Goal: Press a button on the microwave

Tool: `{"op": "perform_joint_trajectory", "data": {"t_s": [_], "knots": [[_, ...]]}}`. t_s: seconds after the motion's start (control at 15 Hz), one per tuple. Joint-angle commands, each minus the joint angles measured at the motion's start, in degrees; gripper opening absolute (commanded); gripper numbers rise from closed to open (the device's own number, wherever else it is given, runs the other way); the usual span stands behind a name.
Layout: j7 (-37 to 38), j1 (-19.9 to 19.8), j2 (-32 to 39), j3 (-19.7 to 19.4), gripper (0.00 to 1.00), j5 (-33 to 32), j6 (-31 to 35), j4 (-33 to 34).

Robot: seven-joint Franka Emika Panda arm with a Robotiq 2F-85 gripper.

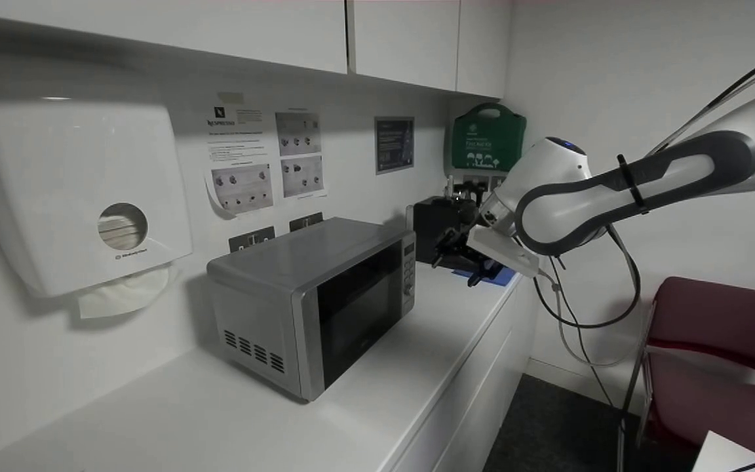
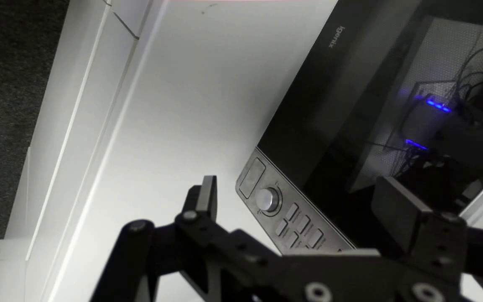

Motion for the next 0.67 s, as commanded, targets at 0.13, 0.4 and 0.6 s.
{"op": "perform_joint_trajectory", "data": {"t_s": [0.13,0.4,0.6], "knots": [[-0.3,0.1,0.0,-0.1,1.00,0.2,0.0,-0.2],[2.6,-1.2,1.0,0.6,1.00,-1.3,5.2,-0.6],[9.2,-3.2,3.7,0.7,1.00,-1.5,13.7,0.1]]}}
